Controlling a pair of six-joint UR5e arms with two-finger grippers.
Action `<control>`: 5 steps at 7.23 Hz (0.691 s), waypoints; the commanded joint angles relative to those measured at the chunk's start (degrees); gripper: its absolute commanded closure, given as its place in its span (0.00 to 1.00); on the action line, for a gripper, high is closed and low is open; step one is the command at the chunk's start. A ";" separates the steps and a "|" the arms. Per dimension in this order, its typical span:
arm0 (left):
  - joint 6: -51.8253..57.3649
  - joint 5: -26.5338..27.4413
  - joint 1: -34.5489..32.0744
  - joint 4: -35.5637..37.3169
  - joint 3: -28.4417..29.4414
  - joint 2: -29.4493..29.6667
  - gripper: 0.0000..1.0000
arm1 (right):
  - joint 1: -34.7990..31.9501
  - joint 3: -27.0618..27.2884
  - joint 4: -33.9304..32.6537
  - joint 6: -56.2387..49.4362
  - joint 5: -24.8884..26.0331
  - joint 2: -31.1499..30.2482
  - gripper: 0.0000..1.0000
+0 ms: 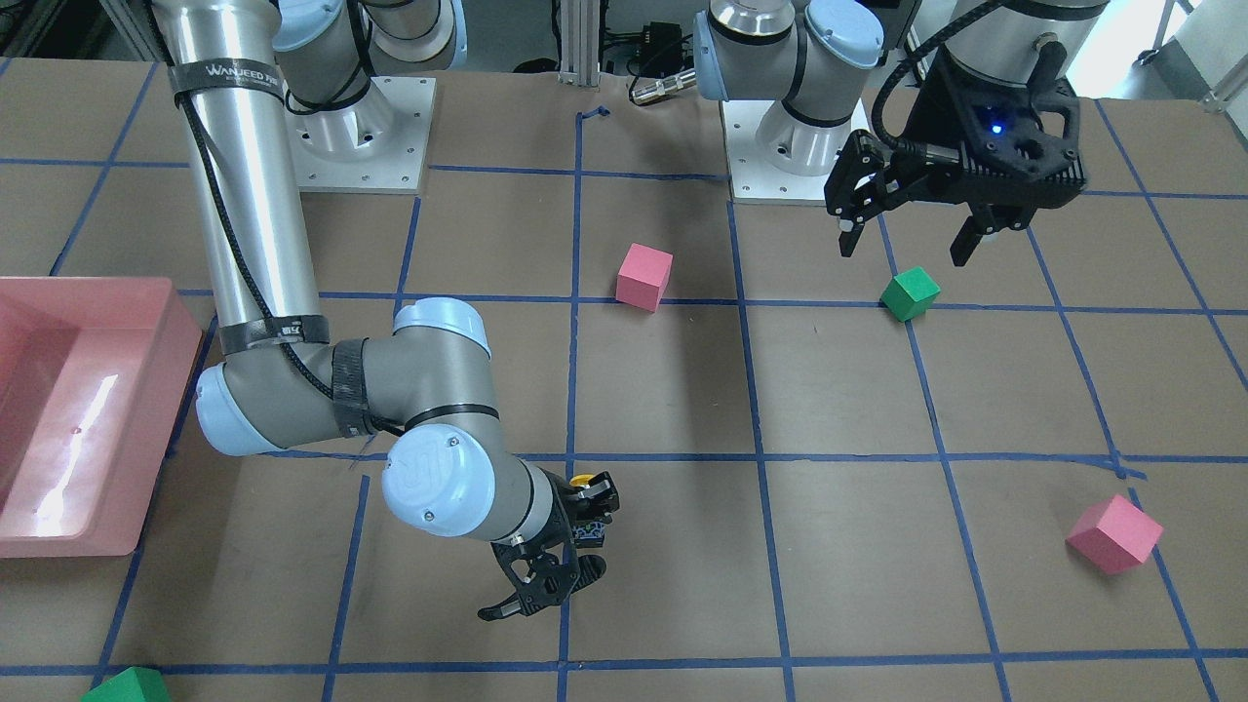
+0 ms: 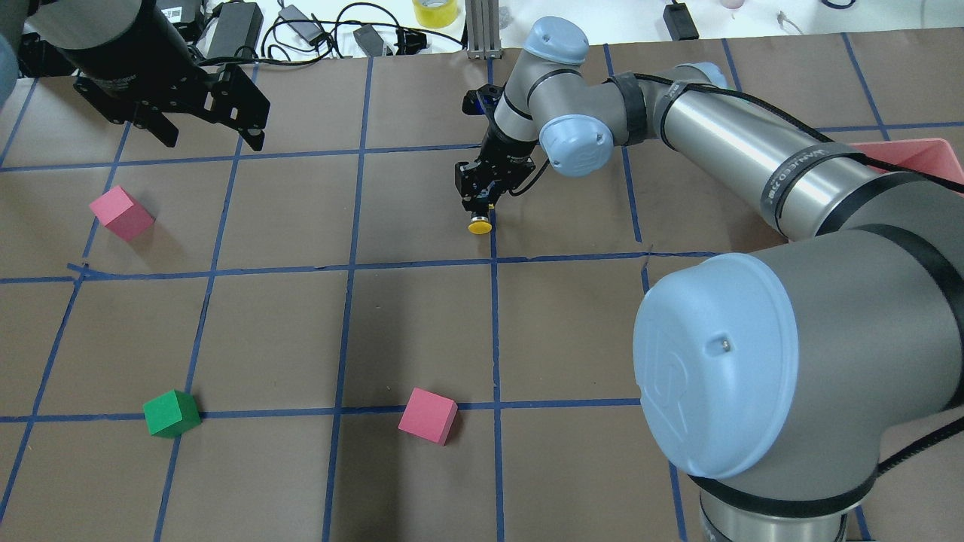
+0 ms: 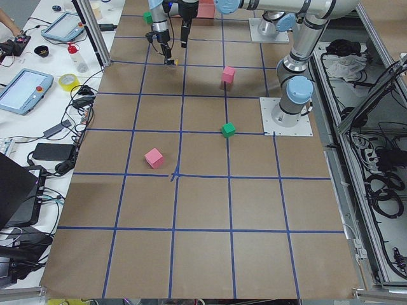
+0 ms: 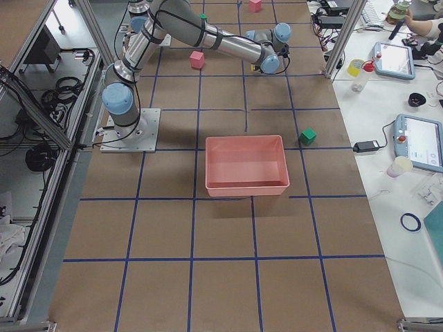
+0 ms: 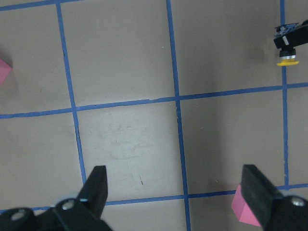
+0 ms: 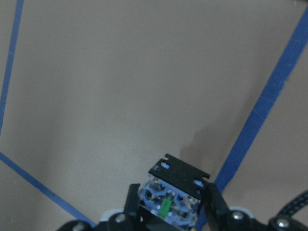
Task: Align button upright
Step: 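Set the button down on its side and open the right gripper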
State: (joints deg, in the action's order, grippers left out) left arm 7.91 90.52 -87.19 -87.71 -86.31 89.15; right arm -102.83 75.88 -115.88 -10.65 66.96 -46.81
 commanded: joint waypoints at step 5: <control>0.00 0.00 0.00 -0.26 0.00 -0.03 0.00 | -0.09 0.14 -1.63 0.01 0.01 0.06 0.00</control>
State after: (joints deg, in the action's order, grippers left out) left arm 7.87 90.53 -87.19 -87.84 -86.31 89.13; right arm -102.92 75.96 -117.39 -10.65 66.95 -46.57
